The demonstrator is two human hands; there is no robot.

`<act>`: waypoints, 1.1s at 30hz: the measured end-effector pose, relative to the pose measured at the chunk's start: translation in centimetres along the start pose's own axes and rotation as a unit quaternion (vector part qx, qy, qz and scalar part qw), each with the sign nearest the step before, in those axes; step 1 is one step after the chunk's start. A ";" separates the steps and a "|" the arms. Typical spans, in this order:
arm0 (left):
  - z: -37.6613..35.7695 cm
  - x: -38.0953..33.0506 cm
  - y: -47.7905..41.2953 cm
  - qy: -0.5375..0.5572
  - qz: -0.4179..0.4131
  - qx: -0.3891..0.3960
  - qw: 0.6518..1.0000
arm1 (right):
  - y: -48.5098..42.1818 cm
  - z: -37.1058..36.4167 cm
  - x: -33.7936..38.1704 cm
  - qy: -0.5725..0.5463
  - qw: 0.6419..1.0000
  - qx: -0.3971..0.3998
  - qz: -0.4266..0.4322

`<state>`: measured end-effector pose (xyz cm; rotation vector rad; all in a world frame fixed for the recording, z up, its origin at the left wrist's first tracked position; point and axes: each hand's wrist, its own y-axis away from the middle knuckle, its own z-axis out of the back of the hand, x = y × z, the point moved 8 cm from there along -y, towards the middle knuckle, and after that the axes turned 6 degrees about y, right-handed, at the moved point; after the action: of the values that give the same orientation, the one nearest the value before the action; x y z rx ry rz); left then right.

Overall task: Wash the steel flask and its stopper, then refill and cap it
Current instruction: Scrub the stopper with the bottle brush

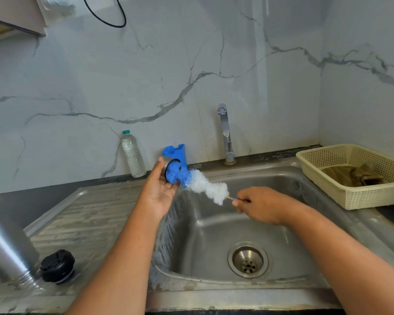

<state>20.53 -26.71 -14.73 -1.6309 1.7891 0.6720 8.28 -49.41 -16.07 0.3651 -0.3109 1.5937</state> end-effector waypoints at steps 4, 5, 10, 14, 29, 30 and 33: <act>1.8 -0.6 -0.4 -0.007 -0.013 -0.076 0.997 | 0.3 2.2 -0.3 0.005 0.997 -0.072 0.010; 2.0 -0.7 -0.4 -0.001 -0.013 -0.090 0.996 | 0.4 2.2 -0.4 0.014 0.997 -0.077 0.009; 1.3 0.0 0.1 -0.081 0.007 -0.088 0.993 | 0.4 2.5 0.0 0.058 0.991 -0.120 -0.001; 1.8 -0.5 0.2 -0.067 -0.002 -0.121 0.990 | 0.7 2.6 -0.7 0.035 0.994 -0.106 0.006; 0.7 -0.7 -0.3 0.109 0.008 0.019 0.994 | 0.4 1.8 0.4 -0.122 0.989 -0.067 0.044; 0.5 -0.8 -0.2 0.098 0.004 0.031 0.995 | 0.4 1.6 0.5 -0.129 0.989 -0.058 0.048; 0.2 -0.4 0.3 0.035 0.000 0.004 0.999 | 0.2 1.2 0.3 -0.125 0.990 -0.053 0.046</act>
<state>20.22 -26.26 -14.57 -1.6687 1.8385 0.6131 8.14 -49.64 -14.88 0.4761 -0.6099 1.6157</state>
